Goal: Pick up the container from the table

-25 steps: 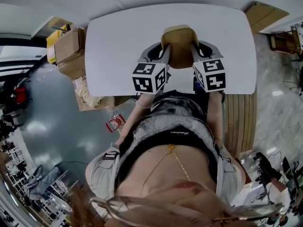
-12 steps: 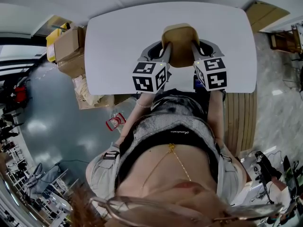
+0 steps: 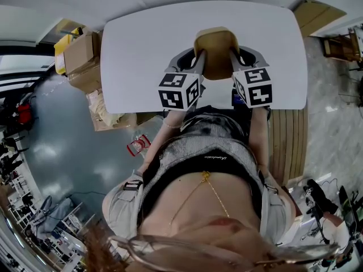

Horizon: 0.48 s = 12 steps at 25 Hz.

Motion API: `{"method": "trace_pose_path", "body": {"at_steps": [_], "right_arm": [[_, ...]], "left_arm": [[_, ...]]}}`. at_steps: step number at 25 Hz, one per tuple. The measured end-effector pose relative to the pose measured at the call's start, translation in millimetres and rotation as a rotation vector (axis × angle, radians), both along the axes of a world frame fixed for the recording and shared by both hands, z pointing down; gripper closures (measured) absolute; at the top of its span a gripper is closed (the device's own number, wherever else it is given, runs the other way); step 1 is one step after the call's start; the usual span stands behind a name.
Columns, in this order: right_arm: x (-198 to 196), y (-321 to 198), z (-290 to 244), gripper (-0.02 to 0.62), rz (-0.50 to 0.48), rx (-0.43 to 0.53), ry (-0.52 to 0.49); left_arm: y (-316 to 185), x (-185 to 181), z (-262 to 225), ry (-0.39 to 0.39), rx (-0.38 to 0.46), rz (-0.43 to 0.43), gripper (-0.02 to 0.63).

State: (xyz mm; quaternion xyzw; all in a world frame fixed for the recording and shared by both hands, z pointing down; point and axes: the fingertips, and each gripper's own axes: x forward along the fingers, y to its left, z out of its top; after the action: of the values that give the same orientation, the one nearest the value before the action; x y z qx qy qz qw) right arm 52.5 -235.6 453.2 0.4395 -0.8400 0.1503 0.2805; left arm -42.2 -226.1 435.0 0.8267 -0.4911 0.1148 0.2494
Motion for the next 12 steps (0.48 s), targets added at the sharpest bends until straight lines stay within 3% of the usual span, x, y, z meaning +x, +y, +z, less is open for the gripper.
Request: {"method": "trace_pose_path", "body": {"at_steps": [12], "right_arm": [[-2.1, 0.0, -0.7, 0.548, 0.003, -0.001, 0.000]], "left_arm": [[0.1, -2.3, -0.3, 0.005, -0.004, 0.001, 0.546]]}}
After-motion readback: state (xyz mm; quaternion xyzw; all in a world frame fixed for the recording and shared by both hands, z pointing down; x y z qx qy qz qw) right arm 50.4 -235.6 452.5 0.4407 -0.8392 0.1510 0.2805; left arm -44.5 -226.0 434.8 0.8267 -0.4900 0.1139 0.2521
